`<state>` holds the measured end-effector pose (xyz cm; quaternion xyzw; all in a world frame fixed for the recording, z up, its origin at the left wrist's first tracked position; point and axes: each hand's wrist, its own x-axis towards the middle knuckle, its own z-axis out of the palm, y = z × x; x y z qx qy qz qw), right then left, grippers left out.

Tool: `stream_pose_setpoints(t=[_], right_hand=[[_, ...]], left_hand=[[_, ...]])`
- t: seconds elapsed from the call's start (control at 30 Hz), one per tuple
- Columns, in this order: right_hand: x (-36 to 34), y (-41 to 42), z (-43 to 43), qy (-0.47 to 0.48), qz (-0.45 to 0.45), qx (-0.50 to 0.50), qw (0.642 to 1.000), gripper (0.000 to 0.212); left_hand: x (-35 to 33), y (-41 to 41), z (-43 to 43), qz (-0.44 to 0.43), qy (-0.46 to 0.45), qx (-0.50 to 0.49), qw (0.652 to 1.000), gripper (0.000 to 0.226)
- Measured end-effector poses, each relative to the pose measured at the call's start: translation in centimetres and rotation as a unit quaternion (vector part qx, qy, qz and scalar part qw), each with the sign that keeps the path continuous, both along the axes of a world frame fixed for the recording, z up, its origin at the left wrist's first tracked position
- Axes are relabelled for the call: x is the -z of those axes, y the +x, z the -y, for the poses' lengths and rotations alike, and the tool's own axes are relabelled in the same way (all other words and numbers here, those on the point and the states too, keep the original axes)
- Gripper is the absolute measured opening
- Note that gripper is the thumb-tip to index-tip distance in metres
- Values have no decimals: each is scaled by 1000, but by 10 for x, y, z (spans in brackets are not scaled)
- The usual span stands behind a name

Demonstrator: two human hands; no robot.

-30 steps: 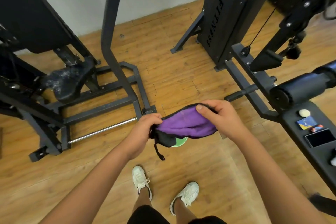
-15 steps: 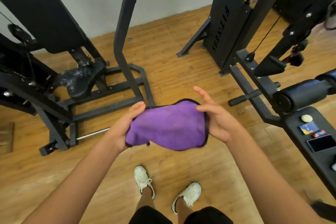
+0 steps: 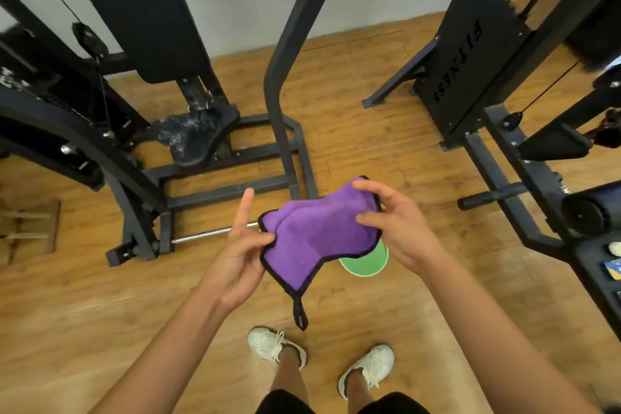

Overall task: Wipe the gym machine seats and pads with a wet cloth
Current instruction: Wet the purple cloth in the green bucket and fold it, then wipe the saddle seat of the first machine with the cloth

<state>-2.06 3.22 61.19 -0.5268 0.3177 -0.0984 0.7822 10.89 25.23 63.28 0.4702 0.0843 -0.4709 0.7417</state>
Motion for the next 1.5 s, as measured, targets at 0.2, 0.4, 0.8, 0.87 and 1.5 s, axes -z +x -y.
stream_pose_setpoints(t=[0.2, 0.4, 0.8, 0.87, 1.5], right_hand=[[-10, 56, -29, -332, -103, -106, 932, 51], [-15, 110, -75, -490, -118, -136, 853, 41], [7, 190, -137, -418, -101, -186, 883, 18], [3, 202, -155, -339, -71, -175, 922, 25], [-17, 326, -255, 23, 25, -127, 991, 33]], left_hand=[[-1, 54, -45, 175, 115, 125, 970, 80], [-7, 118, -97, 401, 323, 190, 836, 38], [-2, 198, -167, 279, 228, 107, 927, 23], [-14, 199, -172, 140, 152, 10, 979, 25], [-3, 249, -170, 320, 131, 87, 934, 41]])
